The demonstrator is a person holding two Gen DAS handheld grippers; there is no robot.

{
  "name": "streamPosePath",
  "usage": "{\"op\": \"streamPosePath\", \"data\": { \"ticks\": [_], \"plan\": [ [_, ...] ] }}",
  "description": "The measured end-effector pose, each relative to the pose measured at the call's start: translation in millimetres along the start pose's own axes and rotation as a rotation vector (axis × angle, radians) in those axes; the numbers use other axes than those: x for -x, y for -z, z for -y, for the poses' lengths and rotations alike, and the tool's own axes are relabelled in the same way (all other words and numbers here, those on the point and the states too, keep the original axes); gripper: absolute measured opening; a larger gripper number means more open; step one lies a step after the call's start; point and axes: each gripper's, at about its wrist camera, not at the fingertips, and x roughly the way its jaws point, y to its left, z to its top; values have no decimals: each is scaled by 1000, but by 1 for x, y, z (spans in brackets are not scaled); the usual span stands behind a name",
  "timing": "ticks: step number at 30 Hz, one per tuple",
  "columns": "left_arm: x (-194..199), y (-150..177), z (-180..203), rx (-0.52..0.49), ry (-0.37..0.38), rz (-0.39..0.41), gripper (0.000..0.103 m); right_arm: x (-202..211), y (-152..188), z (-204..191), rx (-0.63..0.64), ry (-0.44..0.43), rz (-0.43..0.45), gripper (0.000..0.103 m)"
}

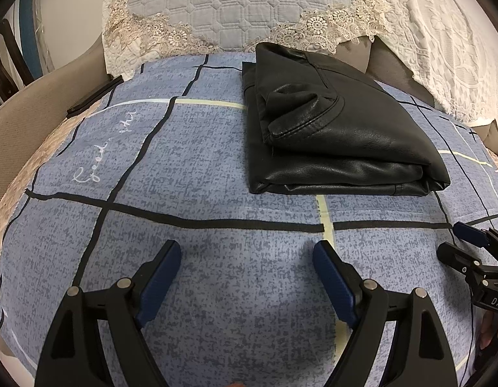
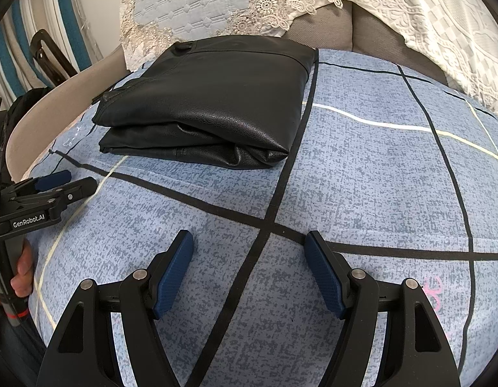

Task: Fold large clothes

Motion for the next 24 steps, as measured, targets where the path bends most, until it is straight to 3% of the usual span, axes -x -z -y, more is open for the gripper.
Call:
{"op": "streamPosePath", "data": {
  "ticks": [24],
  "plan": [
    [-3, -2, 1, -4, -3, -26, 86, 2, 3, -2, 3, -7, -4, 72]
  ]
}}
